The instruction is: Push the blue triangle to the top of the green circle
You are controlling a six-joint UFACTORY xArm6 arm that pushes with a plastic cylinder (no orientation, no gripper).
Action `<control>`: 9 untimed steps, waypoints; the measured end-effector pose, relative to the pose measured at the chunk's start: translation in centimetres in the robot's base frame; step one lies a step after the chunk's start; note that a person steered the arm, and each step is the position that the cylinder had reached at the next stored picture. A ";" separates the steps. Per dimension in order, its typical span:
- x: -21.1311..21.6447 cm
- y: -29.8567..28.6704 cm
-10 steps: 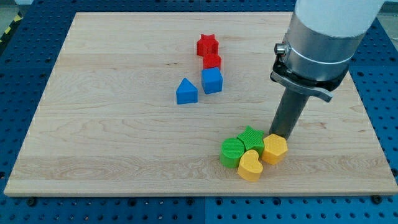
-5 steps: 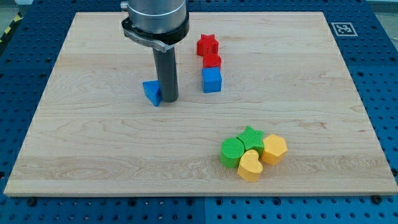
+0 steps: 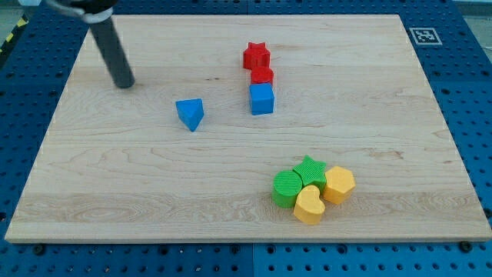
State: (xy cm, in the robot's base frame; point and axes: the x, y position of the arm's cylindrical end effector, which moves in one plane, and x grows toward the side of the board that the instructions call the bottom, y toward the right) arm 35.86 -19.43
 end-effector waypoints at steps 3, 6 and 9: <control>0.9 1.7; 5.7 7.4; 11.7 17.8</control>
State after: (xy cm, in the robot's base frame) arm 47.59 -1.67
